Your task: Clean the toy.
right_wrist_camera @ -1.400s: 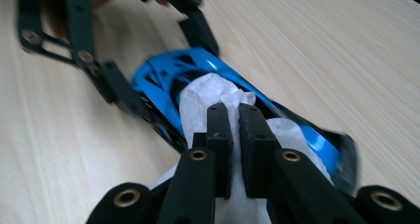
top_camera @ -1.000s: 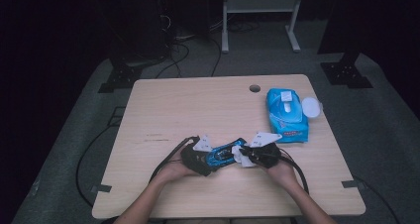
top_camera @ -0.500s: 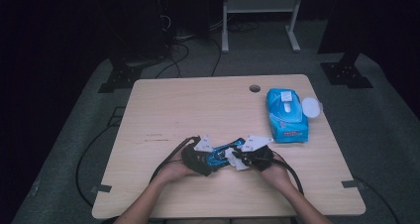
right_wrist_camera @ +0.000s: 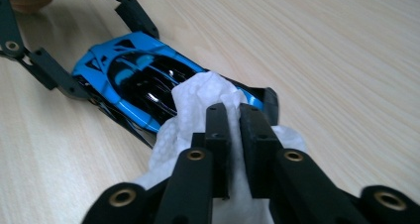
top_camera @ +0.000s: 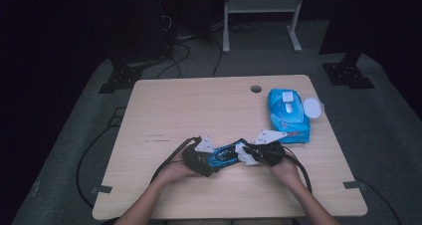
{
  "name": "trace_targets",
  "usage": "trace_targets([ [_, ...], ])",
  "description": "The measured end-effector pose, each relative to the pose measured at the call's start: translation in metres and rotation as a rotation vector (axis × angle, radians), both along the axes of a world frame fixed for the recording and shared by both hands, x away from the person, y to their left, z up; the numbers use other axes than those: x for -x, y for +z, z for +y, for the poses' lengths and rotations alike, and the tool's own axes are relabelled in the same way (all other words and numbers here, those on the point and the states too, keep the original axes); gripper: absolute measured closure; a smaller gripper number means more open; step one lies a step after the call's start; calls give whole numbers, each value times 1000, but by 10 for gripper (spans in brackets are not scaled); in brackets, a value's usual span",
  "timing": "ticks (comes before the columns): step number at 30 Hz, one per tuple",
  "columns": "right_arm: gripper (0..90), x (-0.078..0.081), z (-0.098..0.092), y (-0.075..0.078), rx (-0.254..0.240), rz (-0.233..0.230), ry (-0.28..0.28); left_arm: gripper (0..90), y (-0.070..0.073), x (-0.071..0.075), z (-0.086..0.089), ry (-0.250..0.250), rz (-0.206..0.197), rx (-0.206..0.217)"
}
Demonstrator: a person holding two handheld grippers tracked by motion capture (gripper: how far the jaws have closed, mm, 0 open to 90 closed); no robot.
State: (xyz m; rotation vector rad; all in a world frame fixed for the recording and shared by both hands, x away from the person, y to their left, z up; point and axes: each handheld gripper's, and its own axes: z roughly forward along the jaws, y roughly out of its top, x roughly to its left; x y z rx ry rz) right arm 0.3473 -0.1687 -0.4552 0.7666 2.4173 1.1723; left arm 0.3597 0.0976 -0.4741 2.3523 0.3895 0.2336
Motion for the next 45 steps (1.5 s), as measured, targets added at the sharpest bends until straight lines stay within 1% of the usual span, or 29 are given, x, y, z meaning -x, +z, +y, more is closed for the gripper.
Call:
trace_targets([
  [1,767,0,1,0,-4,12,2,253,0,0,0,-2,-1,-1],
  [2,744,1,2,1,-8,22,17,253,0,0,0,-2,-1,-1],
  [4,678,2,3,0,-12,36,28,253,0,0,0,-3,-1,1],
  [5,669,2,3,-1,-16,41,33,253,0,0,0,-3,-1,1],
  [6,669,3,4,-2,-11,30,41,253,0,0,0,-3,-1,0],
  [8,669,3,4,-5,-28,29,40,252,0,0,1,0,-1,-3],
  [10,671,4,4,-5,-32,30,43,244,1,1,1,2,-5,-10],
  [11,682,4,4,-6,-40,28,47,244,1,2,2,4,-3,-10],
  [13,716,4,4,-7,-54,41,50,214,1,2,4,7,9,-13],
  [14,745,4,4,-7,-55,44,54,213,0,2,5,7,6,-14],
  [16,779,5,4,-6,-51,47,61,225,0,3,8,8,14,-11],
  [20,812,5,4,-6,-60,60,62,228,0,2,8,6,18,-7],
  [22,824,5,6,-6,-57,55,55,229,1,3,7,-1,6,-12],
  [24,827,7,10,-5,-50,44,56,230,1,3,6,-2,-4,-12],
  [27,831,9,24,-5,-66,34,68,238,1,3,4,-1,-9,-10],
  [29,831,10,37,-4,-84,39,97,238,0,3,4,2,-9,-3],
  [30,831,11,44,-4,-83,41,112,238,0,3,4,2,-9,-1],
  [33,832,12,63,-7,-73,48,164,239,0,3,3,5,-13,0],
  [35,832,10,71,-7,-60,47,182,239,0,4,4,6,-13,3],
  [38,832,4,73,-3,-45,48,176,238,0,3,5,6,-5,5],
  [40,832,2,71,-2,-44,49,170,234,0,3,6,10,2,7],
  [41,833,-1,69,0,-53,68,164,234,-1,2,6,14,6,5],
  [42,833,-1,69,0,-49,68,161,228,-1,2,6,14,14,2],
  [44,833,1,70,0,-24,54,157,225,-1,1,8,19,29,1],
  [45,834,1,70,0,-19,53,160,225,-1,2,9,24,34,5],
])
